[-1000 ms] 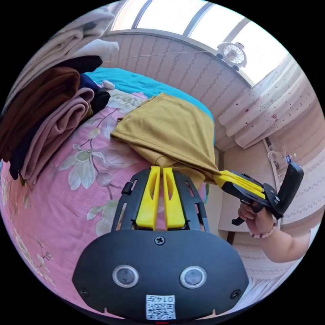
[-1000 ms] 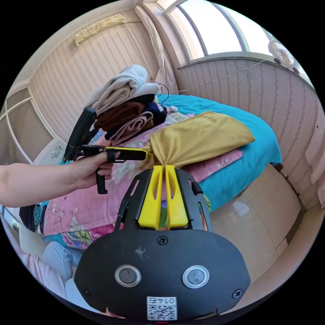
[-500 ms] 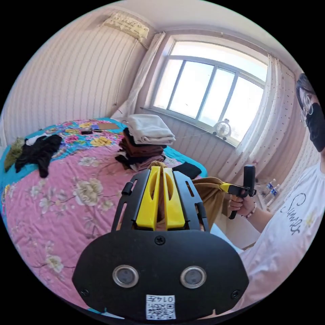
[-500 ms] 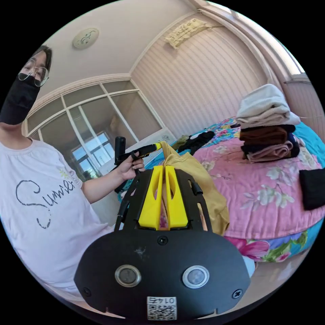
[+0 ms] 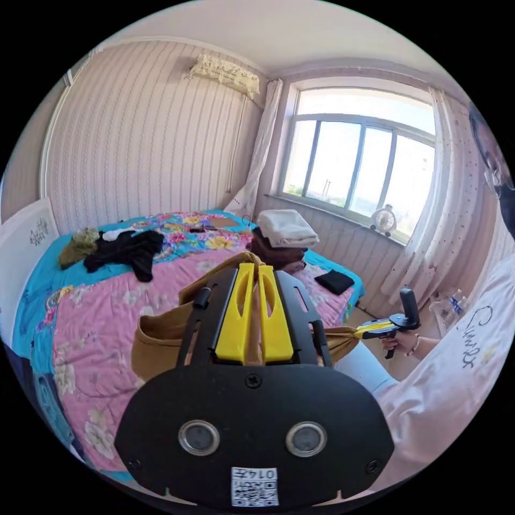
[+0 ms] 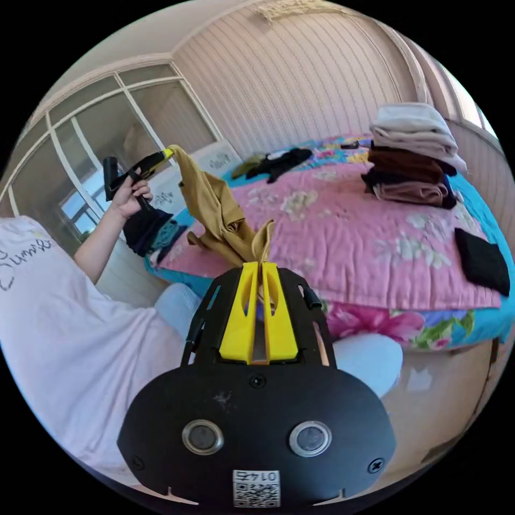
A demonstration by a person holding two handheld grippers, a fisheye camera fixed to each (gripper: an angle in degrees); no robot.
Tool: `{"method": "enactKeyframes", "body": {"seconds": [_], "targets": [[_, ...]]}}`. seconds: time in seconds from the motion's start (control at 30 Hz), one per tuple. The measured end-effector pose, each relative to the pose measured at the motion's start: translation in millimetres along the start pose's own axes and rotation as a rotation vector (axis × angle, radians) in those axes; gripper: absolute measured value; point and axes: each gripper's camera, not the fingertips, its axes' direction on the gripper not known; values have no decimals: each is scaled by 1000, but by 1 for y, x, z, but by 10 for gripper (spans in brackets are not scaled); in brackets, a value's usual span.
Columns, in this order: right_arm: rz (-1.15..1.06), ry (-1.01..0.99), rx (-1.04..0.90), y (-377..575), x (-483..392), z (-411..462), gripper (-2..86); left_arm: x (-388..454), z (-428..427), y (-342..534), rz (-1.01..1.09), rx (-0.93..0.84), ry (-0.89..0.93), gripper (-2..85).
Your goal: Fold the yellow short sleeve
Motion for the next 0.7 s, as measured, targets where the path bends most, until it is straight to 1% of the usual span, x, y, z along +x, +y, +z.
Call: {"method": "enactKeyframes", "body": {"seconds": [0.03, 0.07, 0.1, 0.13, 0.17, 0.2, 0.27, 0.37, 0.43, 0.53, 0.6, 0.63, 0.7], "targets": [[26, 19, -58, 5, 4, 8, 10, -4, 8, 12, -18, -49, -11, -10], [76, 33, -164, 12, 10, 24, 11, -14, 24, 37, -70, -165, -29, -10], [105, 33, -219, 16, 12, 35, 14, -24, 37, 63, -139, -257, -27, -9], [115, 35, -222, 15, 12, 38, 15, -28, 40, 76, -172, -289, -20, -9], [134, 36, -216, 11, 9, 43, 19, -35, 43, 98, -249, -335, 8, -9], [138, 20, -228, -1, 6, 50, 25, -41, 39, 115, -319, -348, 38, -8], [99, 5, -226, -24, -3, 62, 35, -46, 25, 132, -385, -325, 60, -6], [-12, -10, -214, -72, -23, 93, 59, -55, -11, 148, -458, -258, 32, 2], [-81, -15, -228, -104, -38, 120, 73, -64, -34, 154, -471, -213, 0, 9], [-185, -11, -255, -154, -68, 173, 94, -81, -63, 160, -473, -212, -124, 38], [-265, 36, -301, -188, -94, 219, 102, -94, -72, 161, -442, -269, -251, 59], [-282, 55, -311, -195, -101, 230, 101, -97, -73, 160, -433, -282, -278, 64], [-399, 108, -311, -214, -133, 266, 97, -108, -71, 153, -406, -308, -319, 79]]}}
